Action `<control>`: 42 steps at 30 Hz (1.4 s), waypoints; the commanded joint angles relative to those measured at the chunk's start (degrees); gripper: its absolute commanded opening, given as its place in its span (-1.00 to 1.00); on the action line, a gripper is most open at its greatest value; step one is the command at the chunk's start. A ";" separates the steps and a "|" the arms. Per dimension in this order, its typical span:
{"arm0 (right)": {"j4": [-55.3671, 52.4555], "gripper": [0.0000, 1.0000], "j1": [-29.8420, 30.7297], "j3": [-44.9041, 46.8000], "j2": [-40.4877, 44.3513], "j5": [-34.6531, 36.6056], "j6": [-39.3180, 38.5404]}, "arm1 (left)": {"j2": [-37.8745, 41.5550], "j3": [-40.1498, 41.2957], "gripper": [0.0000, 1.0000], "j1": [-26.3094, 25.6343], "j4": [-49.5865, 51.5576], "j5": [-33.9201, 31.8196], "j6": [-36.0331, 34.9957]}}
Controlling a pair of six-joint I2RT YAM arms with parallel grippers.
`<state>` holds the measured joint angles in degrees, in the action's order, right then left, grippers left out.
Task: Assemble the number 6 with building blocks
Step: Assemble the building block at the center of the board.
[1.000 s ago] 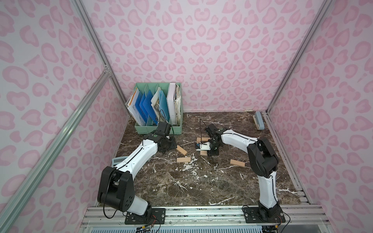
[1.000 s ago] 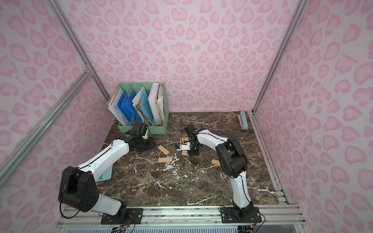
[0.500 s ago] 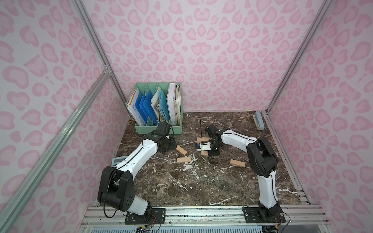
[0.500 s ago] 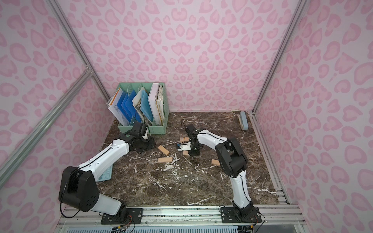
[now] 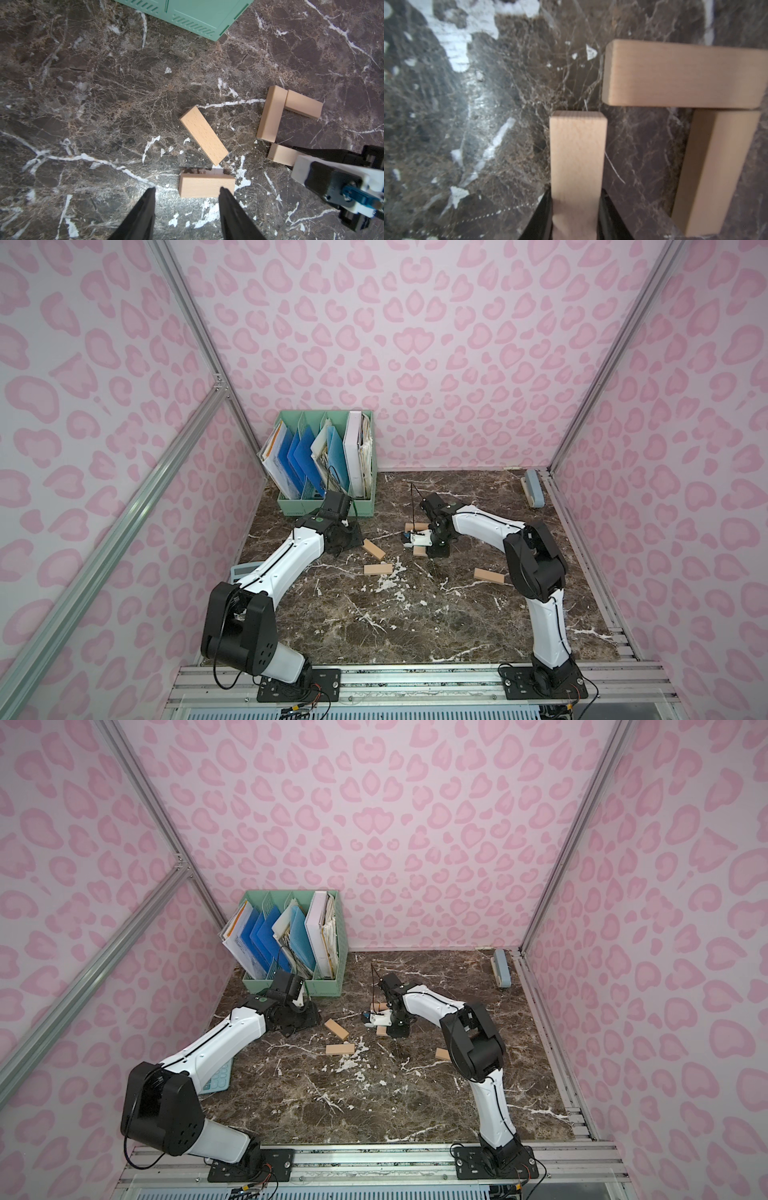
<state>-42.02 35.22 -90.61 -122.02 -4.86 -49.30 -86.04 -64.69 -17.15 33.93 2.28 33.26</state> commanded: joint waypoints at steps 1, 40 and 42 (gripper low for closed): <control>-1.05 -0.80 -0.08 -0.23 -0.40 0.71 0.69 | -0.53 -0.34 0.06 0.18 -0.26 0.59 -0.29; -0.56 -0.73 0.47 -1.24 -1.47 -0.06 1.57 | -1.04 -0.13 0.06 0.80 -0.62 1.14 -0.38; -0.52 -0.73 0.53 -1.24 -1.39 -0.15 1.63 | -0.98 -0.09 0.06 0.88 -0.62 1.14 -0.34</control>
<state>-42.09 35.62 -91.83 -122.89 -4.64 -48.05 -87.13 -64.79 -16.40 33.89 3.18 32.86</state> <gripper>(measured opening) 0.330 0.528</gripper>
